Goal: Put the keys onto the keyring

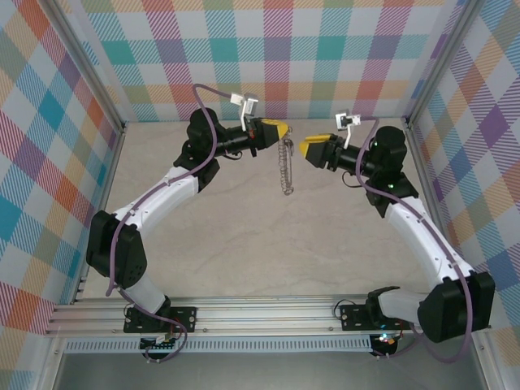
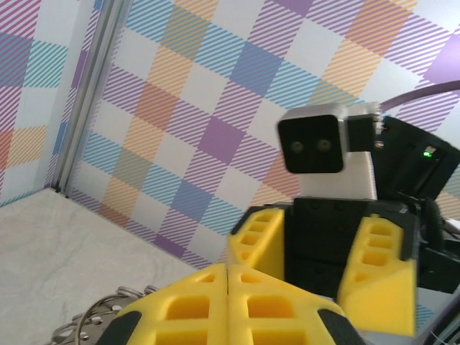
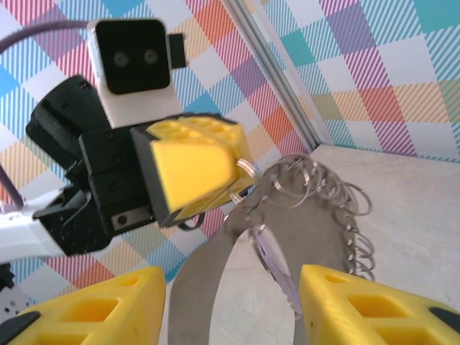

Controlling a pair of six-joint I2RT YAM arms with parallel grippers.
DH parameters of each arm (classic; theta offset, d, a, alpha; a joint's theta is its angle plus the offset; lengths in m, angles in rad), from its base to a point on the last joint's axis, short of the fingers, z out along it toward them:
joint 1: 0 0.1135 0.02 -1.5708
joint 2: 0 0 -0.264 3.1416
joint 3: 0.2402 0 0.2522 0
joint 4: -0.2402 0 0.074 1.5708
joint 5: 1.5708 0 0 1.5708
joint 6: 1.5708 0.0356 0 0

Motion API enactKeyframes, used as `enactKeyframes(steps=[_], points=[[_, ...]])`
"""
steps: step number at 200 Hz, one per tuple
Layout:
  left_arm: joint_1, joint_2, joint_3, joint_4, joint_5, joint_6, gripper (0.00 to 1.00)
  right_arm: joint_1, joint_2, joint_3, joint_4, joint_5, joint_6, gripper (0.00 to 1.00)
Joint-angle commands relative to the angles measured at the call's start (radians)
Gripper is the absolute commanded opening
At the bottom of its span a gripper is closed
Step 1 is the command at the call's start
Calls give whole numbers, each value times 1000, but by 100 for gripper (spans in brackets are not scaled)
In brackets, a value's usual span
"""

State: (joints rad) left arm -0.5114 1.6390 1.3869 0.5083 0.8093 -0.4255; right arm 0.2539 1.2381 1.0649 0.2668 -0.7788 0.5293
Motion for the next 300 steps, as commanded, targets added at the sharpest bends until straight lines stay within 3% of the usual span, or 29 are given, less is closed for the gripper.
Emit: enactKeyframes(steps=[1,144,230,274,300], points=[[-10,-27,-11,86,1,-25,0,-1,53,37,161,-34,112,51],[-12,-24,-5,79,16,-28,0,-1,203,100,391,-98,269,43],[-16,-14,4,79,17,-30,0,8,237,110,436,-166,308,35],[-17,-13,6,77,13,-29,0,11,244,106,435,-184,307,24],[-18,-11,7,76,12,-29,0,10,237,93,435,-185,302,9]])
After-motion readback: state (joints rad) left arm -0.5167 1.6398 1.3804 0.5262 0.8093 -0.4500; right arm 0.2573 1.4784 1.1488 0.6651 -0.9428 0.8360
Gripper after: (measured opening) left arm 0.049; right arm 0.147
